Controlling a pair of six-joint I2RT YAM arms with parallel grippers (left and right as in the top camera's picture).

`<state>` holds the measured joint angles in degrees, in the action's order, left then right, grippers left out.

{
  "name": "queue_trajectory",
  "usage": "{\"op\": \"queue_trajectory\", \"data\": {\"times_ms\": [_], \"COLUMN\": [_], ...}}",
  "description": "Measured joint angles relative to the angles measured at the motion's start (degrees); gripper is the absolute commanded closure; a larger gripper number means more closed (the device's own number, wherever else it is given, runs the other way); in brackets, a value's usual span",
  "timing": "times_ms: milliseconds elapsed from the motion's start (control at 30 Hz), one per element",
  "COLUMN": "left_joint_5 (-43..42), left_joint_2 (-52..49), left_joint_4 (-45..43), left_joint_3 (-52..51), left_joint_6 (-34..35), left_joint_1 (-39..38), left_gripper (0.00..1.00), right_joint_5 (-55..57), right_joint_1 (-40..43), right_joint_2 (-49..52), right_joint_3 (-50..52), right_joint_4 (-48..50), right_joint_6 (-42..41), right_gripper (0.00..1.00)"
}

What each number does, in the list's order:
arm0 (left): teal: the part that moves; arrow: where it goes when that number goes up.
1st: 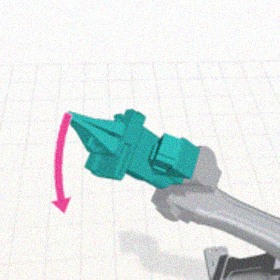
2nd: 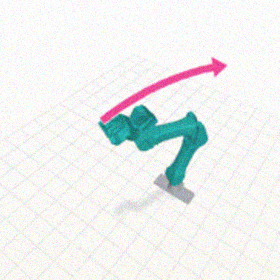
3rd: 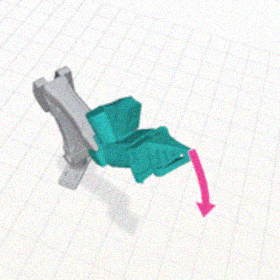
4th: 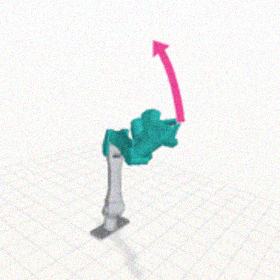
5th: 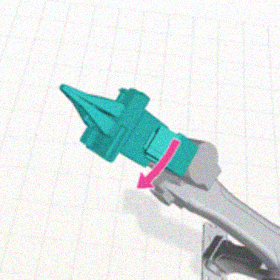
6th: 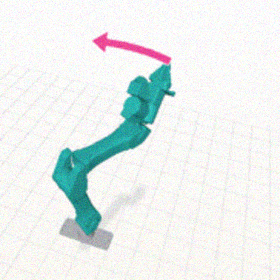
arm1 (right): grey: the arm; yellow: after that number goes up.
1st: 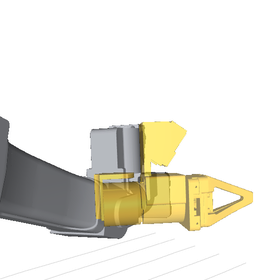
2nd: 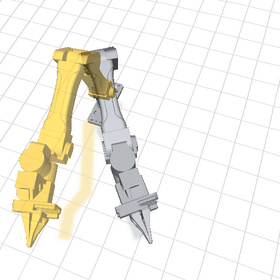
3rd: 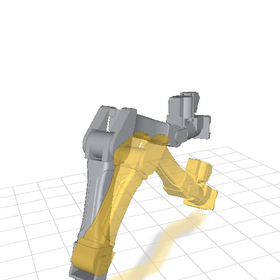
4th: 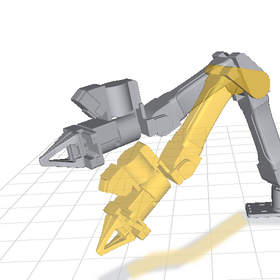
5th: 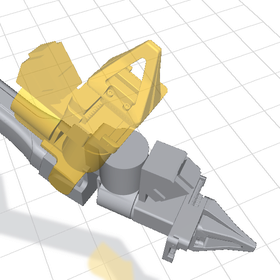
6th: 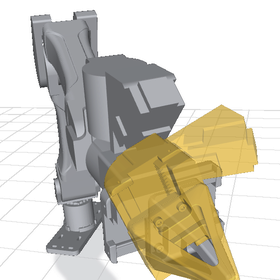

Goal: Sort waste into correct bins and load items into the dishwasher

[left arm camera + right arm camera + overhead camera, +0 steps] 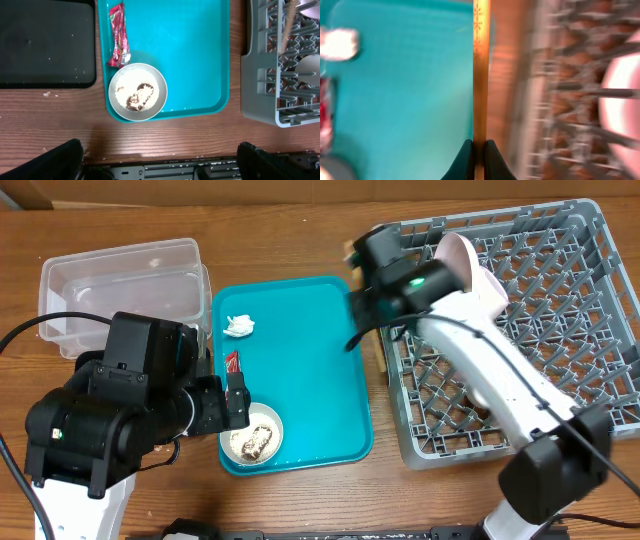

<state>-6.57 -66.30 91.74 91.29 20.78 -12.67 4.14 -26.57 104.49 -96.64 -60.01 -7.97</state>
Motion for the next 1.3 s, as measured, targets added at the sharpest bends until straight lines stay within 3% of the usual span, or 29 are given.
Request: {"op": "queue_trajectory", "data": {"times_ms": [333,400,500,600,933,1300], "left_joint_5": [0.0,0.0,0.0,0.0,0.0,0.0], "left_joint_2": [0.0,0.0,0.0,0.0,0.0,0.0], "left_joint_4": [0.0,0.0,0.0,0.0,0.0,0.0], "left_joint_3": [0.0,0.0,0.0,0.0,0.0,0.0], "left_joint_6": [0.0,0.0,0.0,0.0,0.0,0.0], "left_joint_1": [0.0,0.0,0.0,0.0,0.0,0.0], "left_gripper": [0.0,0.0,0.0,0.0,0.0,0.0], "right_joint_5": [1.9,1.9,1.9,2.1,0.1,-7.2], "right_joint_1": [6.9,6.9,6.9,6.9,6.3,2.7], "right_joint_2": [2.0,2.2,2.4,2.4,2.4,2.4], "right_joint_3": [1.5,2.1,2.3,2.3,2.4,9.4], "right_joint_4": [1.2,1.2,1.0,0.0,-13.6,-11.8], "right_joint_6": [5.4,5.9,6.7,6.6,0.1,-5.5], "right_gripper": [0.94,0.84,0.58,0.48,0.5,0.51]}}
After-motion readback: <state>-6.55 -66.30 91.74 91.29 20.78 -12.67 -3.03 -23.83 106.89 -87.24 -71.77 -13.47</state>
